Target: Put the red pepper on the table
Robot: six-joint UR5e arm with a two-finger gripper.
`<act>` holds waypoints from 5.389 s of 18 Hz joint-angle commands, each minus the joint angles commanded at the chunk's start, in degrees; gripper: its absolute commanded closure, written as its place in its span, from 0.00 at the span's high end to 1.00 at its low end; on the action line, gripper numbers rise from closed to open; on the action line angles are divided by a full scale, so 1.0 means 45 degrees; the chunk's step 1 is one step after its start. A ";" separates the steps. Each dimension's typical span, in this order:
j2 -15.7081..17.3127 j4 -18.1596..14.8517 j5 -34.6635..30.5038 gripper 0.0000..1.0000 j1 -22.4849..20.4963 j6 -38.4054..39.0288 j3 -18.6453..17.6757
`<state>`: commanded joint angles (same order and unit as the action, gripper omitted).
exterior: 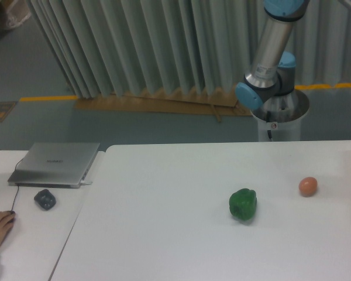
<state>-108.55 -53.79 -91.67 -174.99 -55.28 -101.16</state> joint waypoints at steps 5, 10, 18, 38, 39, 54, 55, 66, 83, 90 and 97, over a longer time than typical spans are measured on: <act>0.0000 0.0000 -0.0195 1.00 -0.0020 -0.0097 -0.0039; 0.0000 -0.0019 -0.0273 1.00 -0.0175 -0.0642 -0.0039; 0.0020 0.0000 -0.0332 0.90 -0.0293 -0.1289 -0.0235; 0.1055 -0.2343 0.1774 0.22 0.1013 0.0250 0.1834; 0.1074 -0.2363 0.2222 0.22 0.1402 0.0757 0.2010; 0.0374 -0.2637 -0.0115 0.23 0.8120 0.3006 0.2168; 0.0217 -0.2637 -0.0117 0.23 0.8357 0.2989 0.2168; -0.0623 -0.2539 -0.0214 0.36 0.8925 0.2871 0.2109; -0.0722 -0.2422 -0.0606 0.91 0.9102 0.2871 0.2129; -0.0157 -0.2519 -0.0625 1.00 0.8985 0.2774 0.2285; 0.1112 -0.2753 -0.0625 1.00 0.7367 -0.3001 0.2324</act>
<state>-103.54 -66.18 -94.48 -141.84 -68.79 -90.70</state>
